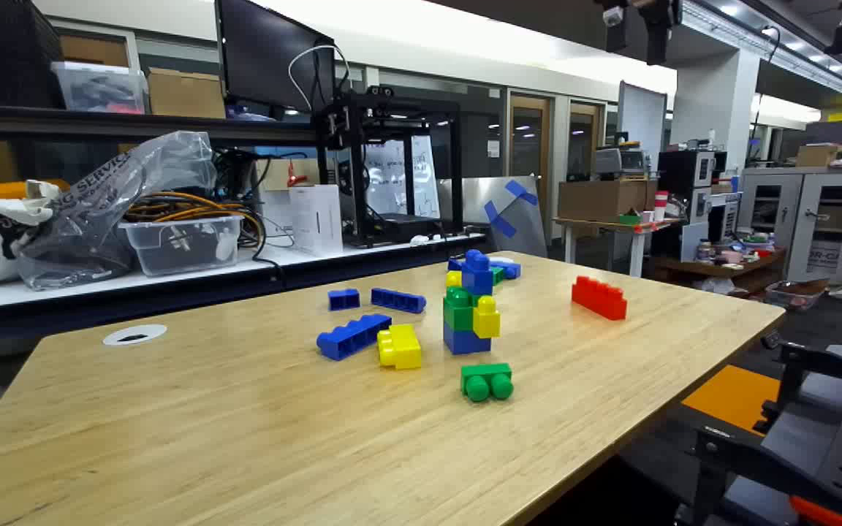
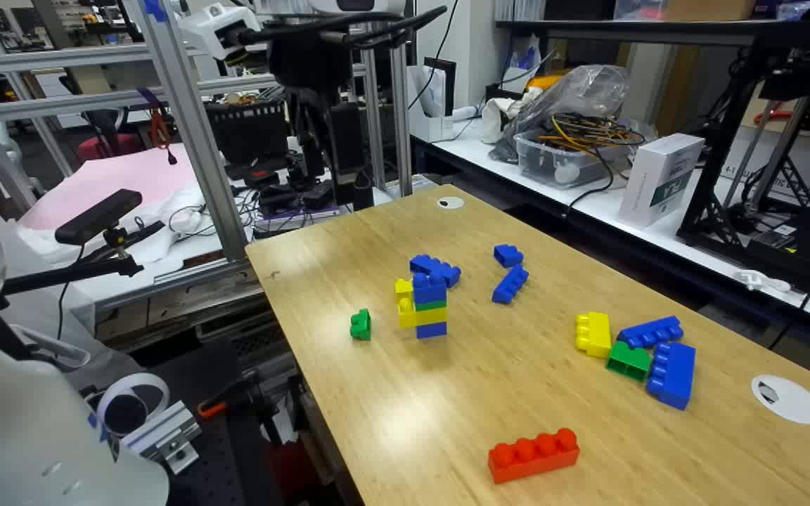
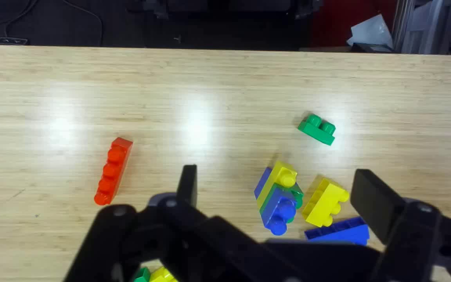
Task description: Pick the yellow block and stack it on the green block
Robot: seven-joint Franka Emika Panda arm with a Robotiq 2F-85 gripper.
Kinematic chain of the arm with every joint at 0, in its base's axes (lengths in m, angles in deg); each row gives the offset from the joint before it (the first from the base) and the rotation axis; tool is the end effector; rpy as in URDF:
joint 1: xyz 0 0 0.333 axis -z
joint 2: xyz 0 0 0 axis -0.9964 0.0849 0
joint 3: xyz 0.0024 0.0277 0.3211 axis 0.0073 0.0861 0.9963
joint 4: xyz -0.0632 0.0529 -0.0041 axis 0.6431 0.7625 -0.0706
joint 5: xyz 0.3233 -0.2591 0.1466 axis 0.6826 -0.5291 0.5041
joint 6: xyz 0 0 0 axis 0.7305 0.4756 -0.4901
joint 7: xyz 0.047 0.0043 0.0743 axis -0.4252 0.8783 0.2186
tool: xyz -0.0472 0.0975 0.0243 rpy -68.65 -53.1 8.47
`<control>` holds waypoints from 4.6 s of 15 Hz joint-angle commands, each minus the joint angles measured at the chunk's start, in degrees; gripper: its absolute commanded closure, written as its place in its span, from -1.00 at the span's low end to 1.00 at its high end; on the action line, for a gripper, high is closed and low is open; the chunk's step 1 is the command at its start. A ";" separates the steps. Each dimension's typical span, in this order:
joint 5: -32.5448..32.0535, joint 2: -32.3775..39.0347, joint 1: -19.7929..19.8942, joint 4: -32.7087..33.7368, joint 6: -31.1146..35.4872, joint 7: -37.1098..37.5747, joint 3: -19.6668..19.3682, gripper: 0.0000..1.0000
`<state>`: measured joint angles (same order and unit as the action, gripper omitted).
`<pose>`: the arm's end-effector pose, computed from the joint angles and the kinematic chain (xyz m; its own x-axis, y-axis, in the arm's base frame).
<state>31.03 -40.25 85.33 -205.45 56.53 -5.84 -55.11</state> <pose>0.4030 -0.0018 0.4785 0.9998 0.0047 -0.0218 0.0042 -0.9997 -0.0222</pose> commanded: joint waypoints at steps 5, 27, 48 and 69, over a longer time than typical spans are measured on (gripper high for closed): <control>-0.06 0.03 -0.08 0.11 -0.13 0.03 -0.08 -1.00; -0.67 0.58 -0.17 0.69 0.28 -0.36 0.17 -1.00; 11.80 54.27 -3.69 38.32 18.34 14.86 5.69 -1.00; 13.82 63.47 -4.35 43.23 18.06 11.57 6.00 -1.00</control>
<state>43.85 21.64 80.60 -163.11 76.03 7.91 -49.18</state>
